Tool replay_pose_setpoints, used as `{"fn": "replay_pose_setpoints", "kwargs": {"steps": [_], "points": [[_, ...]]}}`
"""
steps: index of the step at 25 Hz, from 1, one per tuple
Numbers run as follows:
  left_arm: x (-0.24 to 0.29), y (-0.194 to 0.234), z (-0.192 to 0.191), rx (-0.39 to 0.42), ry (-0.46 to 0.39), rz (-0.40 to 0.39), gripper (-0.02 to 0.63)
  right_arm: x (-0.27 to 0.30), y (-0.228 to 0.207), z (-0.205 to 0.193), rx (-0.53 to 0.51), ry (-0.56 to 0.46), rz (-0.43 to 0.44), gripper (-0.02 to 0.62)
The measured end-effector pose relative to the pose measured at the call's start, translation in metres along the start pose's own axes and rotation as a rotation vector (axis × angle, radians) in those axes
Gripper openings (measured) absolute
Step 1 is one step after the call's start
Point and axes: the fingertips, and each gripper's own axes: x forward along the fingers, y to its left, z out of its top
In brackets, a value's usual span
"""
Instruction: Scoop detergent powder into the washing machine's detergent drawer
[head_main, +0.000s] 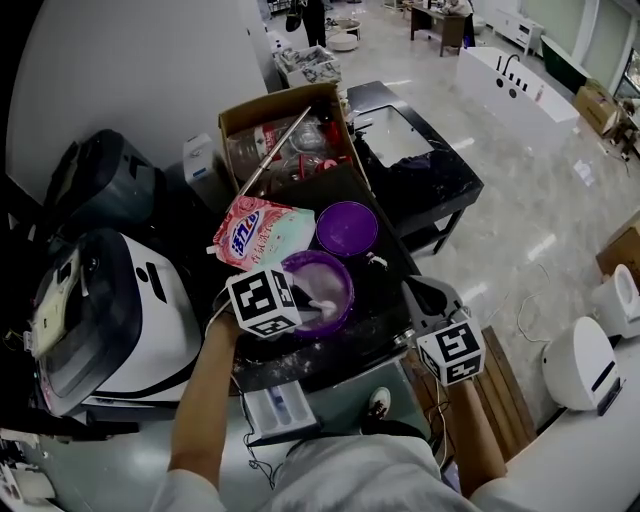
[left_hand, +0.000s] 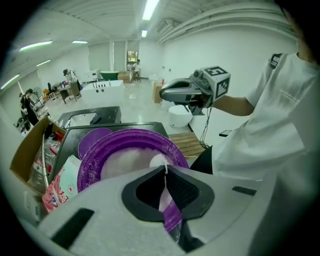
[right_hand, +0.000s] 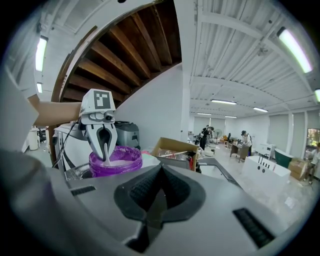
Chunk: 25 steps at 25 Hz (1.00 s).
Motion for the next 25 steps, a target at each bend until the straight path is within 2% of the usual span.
{"fn": "replay_pose_setpoints", "kwargs": {"steps": [7, 12, 19, 25], "points": [[-0.013, -0.004, -0.003, -0.051, -0.101, -0.017, 0.015, -0.008, 0.022, 0.010, 0.018, -0.030, -0.016, -0.002], [-0.027, 0.002, -0.005, -0.118, -0.226, 0.024, 0.015, -0.017, 0.032, 0.012, 0.028, -0.031, -0.048, -0.002], [-0.065, 0.016, -0.012, -0.208, -0.484, 0.182, 0.015, -0.025, 0.045, 0.025, 0.028, -0.050, -0.096, -0.002], [-0.105, 0.029, -0.029, -0.342, -0.708, 0.350, 0.015, -0.022, 0.066, 0.045, -0.015, -0.064, -0.100, -0.002]]}}
